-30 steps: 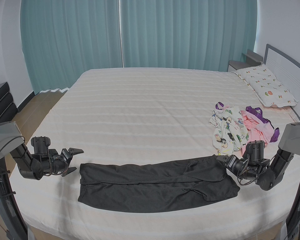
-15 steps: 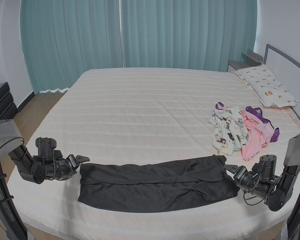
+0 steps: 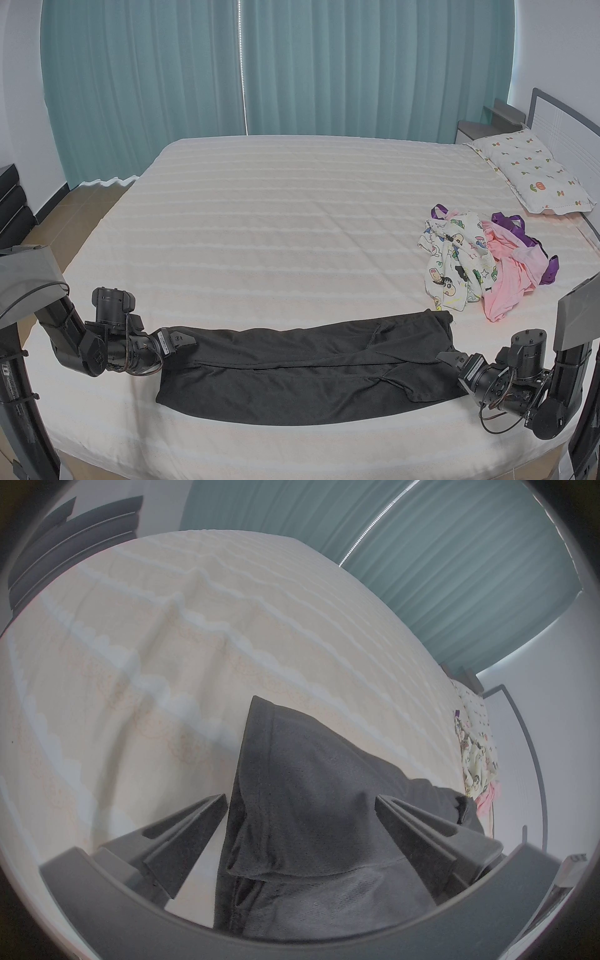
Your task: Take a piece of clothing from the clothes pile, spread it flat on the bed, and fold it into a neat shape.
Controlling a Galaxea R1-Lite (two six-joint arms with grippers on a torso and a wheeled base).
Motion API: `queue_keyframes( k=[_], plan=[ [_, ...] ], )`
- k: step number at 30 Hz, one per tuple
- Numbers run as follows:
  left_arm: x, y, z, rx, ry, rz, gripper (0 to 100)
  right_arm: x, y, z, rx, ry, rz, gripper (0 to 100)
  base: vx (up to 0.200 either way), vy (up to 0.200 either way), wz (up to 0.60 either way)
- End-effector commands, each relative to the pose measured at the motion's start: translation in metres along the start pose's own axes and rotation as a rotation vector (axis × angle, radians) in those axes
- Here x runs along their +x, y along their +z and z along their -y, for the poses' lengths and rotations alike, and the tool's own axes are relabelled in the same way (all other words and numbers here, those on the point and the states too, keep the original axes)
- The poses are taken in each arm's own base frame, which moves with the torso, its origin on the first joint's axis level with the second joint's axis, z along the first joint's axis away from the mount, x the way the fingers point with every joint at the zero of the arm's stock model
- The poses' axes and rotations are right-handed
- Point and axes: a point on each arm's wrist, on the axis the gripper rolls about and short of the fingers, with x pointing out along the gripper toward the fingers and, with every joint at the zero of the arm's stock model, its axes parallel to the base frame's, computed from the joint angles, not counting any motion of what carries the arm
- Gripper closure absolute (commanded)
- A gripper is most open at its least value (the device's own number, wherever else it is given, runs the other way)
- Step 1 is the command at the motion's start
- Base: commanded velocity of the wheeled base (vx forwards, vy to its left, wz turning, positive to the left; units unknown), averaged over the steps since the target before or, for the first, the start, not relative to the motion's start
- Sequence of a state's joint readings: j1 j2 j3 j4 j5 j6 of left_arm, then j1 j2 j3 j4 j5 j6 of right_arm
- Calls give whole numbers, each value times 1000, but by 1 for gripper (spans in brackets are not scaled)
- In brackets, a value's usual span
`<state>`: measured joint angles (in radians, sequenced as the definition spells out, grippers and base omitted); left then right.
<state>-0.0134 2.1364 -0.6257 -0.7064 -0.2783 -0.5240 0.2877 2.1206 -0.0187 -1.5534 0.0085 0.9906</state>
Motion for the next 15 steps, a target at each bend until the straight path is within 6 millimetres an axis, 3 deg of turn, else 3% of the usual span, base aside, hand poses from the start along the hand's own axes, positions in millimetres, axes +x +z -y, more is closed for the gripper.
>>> queue_keyframes(
  k=[1,13,14,15],
  plan=[
    [5,-4,-4,19,11,-23,0,-2,-3,2,-2,-10,-11,0,0,0,0],
    [13,-14,-10,117,26,-70,0,-2,-4,2,-6,-7,-15,0,0,0,0],
    [13,-14,-10,117,26,-69,100,-2,-4,2,-6,-7,-15,0,0,0,0],
    [13,-14,-10,118,25,-69,100,-2,-4,2,-6,-7,-15,0,0,0,0]
  ],
)
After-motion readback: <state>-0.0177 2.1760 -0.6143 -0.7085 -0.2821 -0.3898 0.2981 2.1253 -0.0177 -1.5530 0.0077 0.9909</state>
